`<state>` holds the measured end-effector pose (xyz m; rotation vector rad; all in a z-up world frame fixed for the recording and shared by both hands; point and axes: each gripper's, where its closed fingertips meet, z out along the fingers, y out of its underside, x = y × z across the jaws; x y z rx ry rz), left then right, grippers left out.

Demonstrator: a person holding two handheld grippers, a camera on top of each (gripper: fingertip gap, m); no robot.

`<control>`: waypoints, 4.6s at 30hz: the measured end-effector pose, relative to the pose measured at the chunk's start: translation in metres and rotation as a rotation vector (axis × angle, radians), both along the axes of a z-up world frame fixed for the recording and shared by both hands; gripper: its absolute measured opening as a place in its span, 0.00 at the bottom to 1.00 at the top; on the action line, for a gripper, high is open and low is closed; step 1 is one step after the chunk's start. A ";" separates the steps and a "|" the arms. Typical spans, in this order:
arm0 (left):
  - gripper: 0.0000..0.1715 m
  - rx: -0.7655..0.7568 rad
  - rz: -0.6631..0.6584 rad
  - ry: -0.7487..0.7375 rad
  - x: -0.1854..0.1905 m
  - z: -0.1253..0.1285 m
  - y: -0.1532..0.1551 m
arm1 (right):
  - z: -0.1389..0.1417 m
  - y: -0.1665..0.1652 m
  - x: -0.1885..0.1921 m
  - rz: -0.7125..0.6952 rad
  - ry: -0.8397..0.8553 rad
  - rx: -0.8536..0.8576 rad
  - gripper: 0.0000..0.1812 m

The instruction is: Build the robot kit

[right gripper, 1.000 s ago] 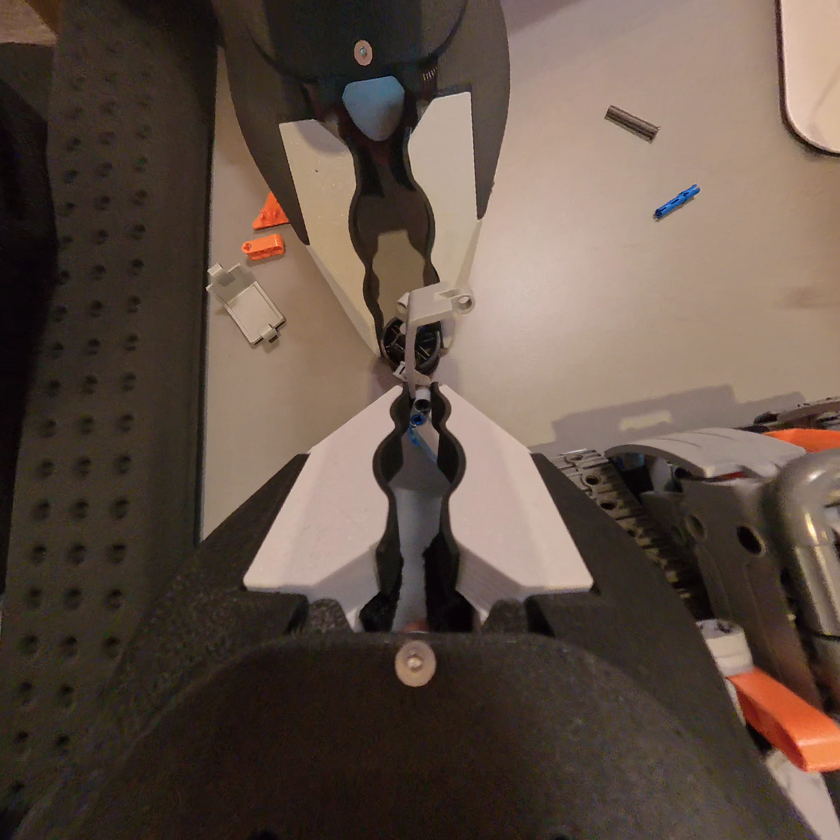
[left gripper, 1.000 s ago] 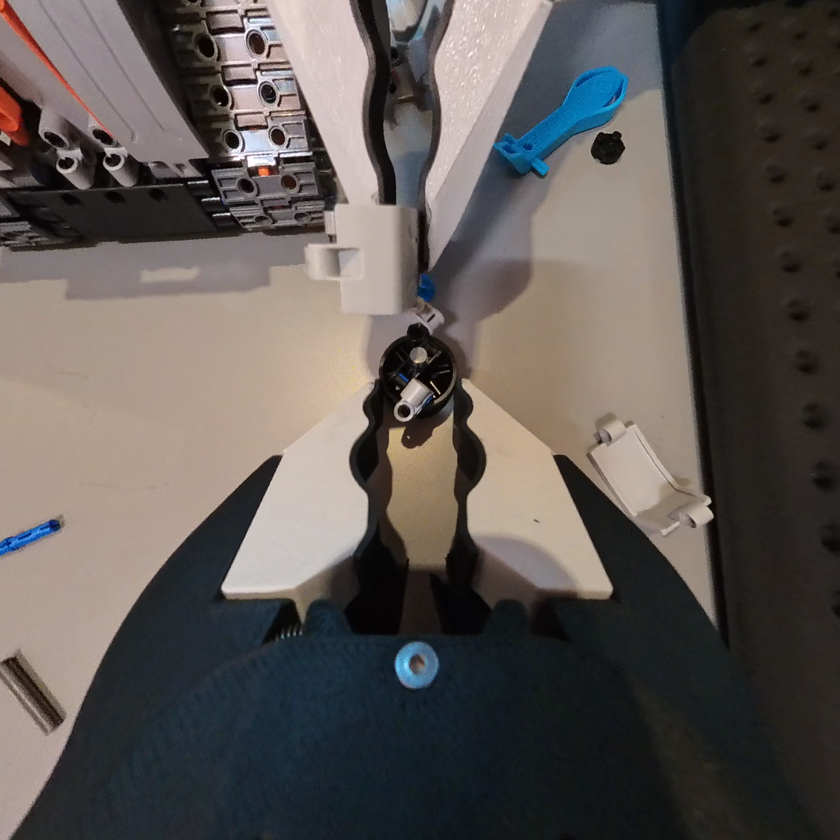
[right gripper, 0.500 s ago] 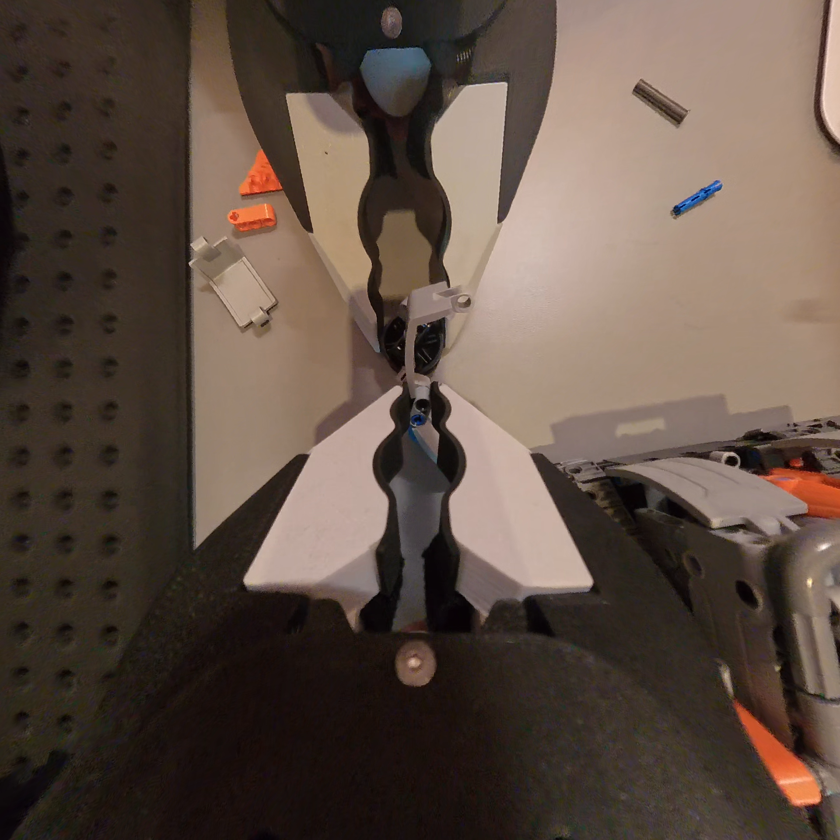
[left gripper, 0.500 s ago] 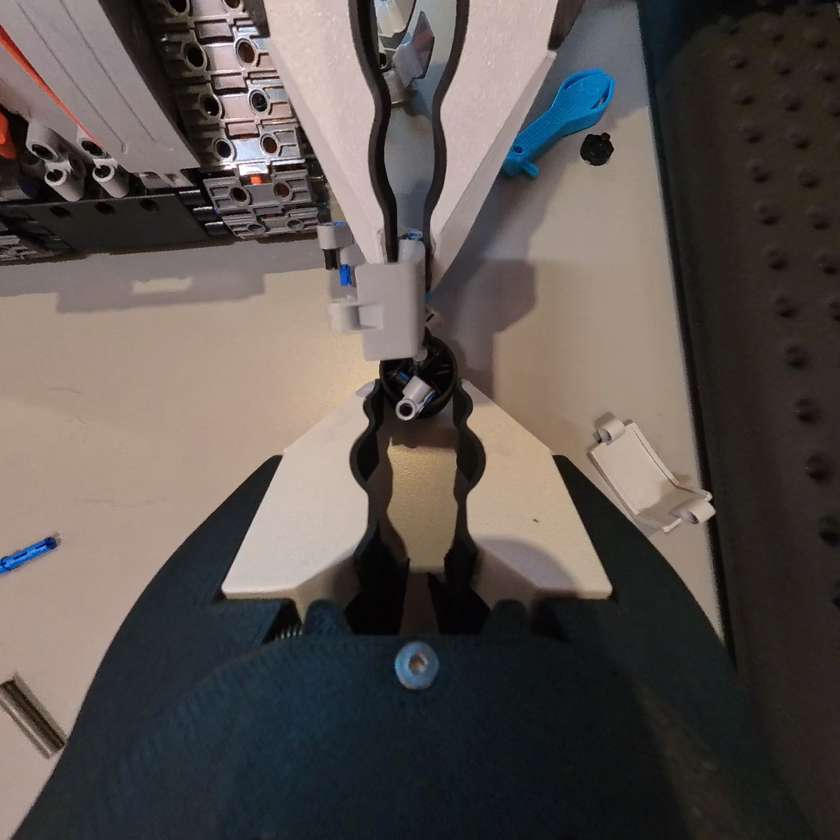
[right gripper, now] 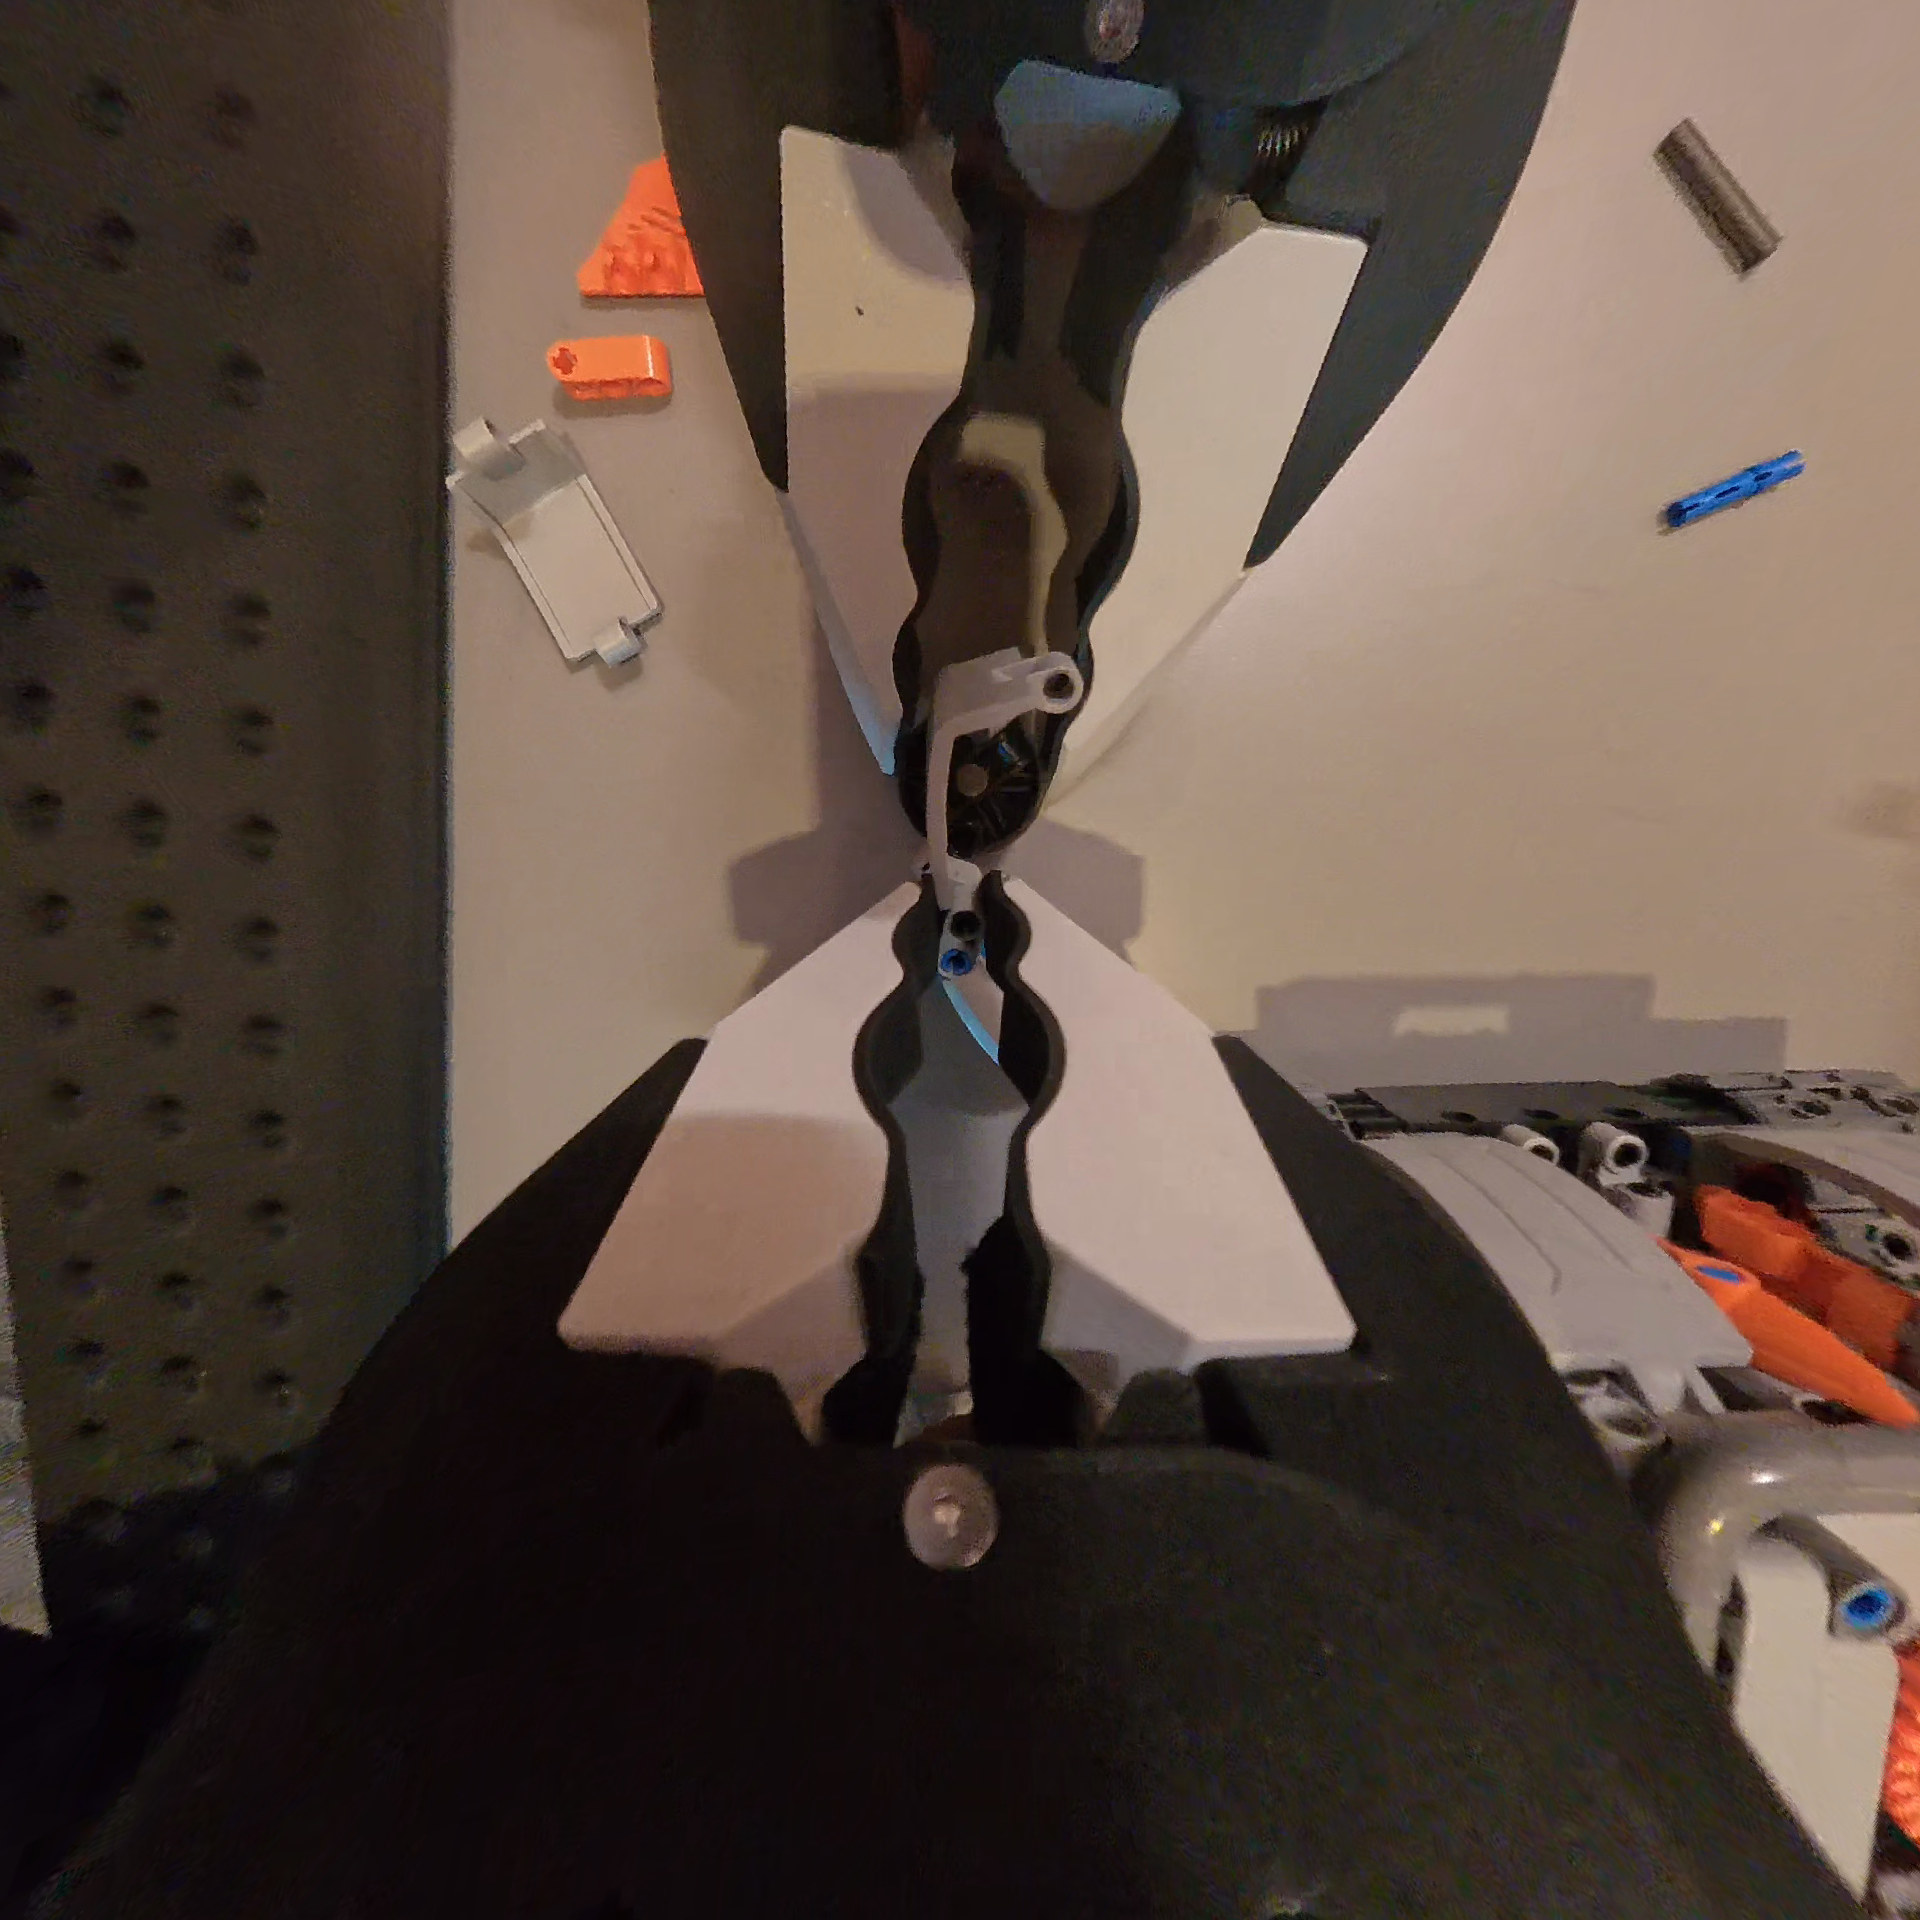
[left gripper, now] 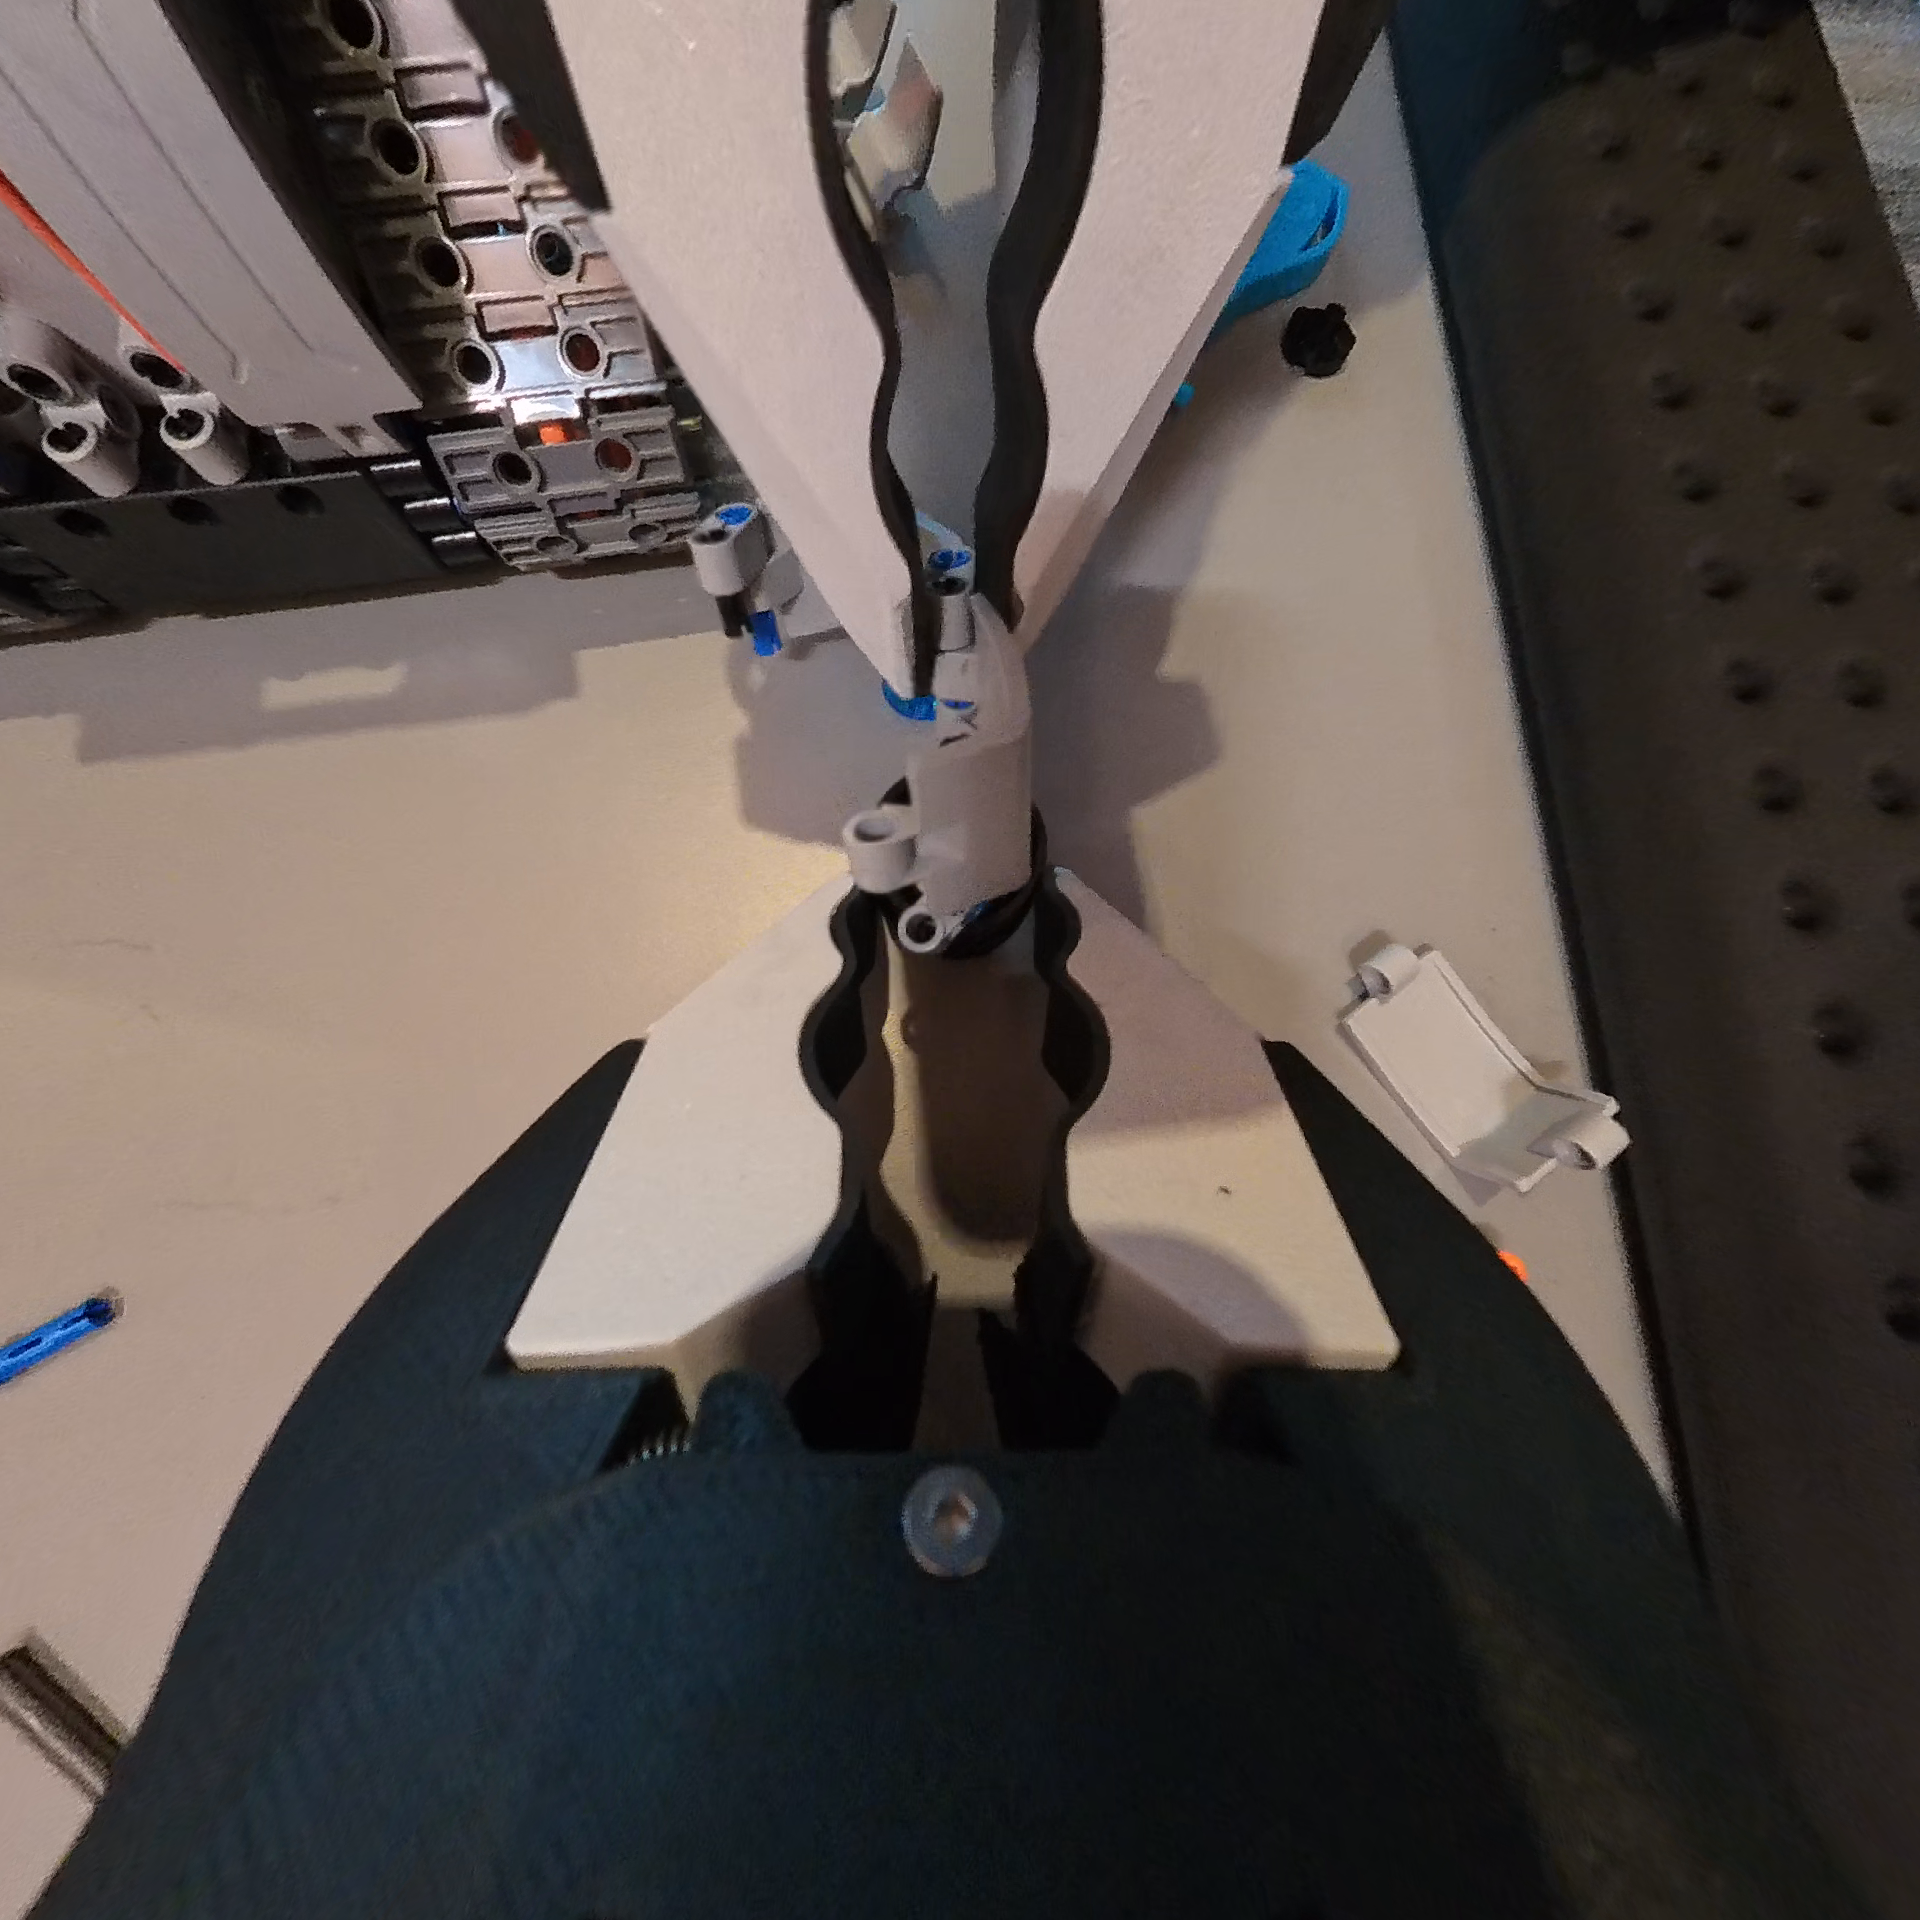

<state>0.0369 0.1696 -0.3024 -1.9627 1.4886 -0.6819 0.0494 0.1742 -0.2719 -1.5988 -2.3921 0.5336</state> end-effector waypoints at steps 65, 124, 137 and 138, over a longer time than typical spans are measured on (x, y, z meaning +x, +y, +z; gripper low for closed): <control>0.15 0.053 0.015 -0.003 -0.002 0.002 0.002 | 0.020 -0.010 0.005 0.075 0.174 0.006 0.16; 0.05 0.611 -0.108 0.407 -0.033 0.065 -0.004 | 0.072 0.033 -0.005 -0.178 0.427 0.151 0.32; 0.05 0.541 -0.257 0.134 -0.013 0.115 -0.034 | 0.088 -0.005 -0.013 -0.154 0.599 -0.224 0.17; 0.05 0.532 -0.270 0.148 -0.014 0.115 -0.034 | 0.091 -0.006 -0.014 -0.145 0.618 -0.228 0.17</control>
